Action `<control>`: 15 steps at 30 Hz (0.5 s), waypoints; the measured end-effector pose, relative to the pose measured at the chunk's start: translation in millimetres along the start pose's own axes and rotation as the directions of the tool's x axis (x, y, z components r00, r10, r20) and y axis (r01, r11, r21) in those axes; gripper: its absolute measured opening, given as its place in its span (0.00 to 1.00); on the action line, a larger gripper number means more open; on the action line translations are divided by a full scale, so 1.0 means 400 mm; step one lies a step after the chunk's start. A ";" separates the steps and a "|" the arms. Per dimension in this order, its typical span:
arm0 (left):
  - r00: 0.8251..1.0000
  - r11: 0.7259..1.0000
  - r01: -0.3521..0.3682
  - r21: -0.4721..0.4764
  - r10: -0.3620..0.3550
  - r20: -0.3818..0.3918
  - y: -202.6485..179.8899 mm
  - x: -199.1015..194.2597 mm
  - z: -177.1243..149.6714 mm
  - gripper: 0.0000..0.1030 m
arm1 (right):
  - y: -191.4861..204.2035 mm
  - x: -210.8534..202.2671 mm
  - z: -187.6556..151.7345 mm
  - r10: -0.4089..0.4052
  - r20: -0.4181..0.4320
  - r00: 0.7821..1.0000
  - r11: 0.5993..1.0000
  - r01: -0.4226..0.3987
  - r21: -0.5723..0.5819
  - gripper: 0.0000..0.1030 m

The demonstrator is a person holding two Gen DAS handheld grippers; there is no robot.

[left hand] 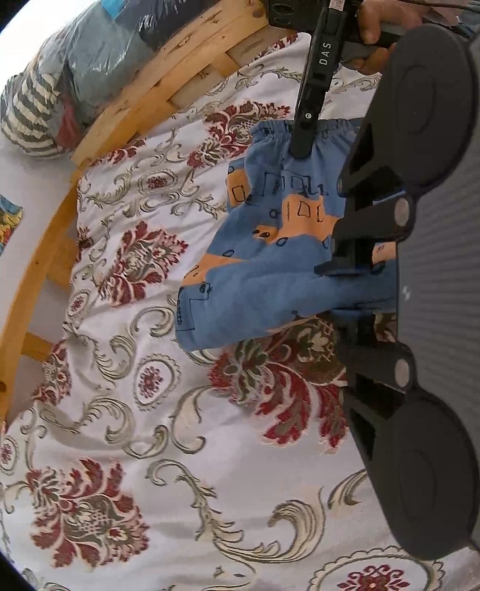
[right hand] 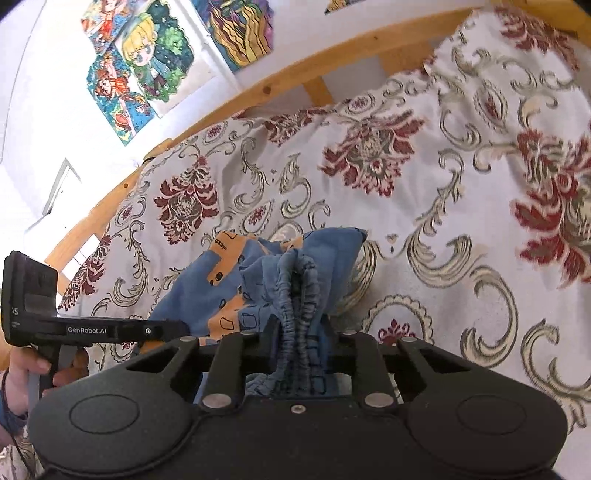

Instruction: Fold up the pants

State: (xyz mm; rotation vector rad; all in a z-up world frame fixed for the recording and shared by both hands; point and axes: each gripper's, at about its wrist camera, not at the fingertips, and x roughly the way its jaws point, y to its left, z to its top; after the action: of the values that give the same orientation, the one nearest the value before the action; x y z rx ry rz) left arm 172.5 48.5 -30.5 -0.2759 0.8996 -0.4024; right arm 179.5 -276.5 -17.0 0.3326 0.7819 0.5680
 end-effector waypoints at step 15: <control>0.994 0.996 -0.014 0.093 0.004 0.105 -0.073 -0.011 0.166 0.17 | 0.013 -0.008 0.185 -0.030 0.113 0.993 0.995 0.040 -0.087 0.20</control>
State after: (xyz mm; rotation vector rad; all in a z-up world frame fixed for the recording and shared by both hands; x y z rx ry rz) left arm 216.7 28.6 23.5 -0.2055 0.7765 -0.4168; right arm 230.3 -279.8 36.8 0.2657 0.6509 0.5451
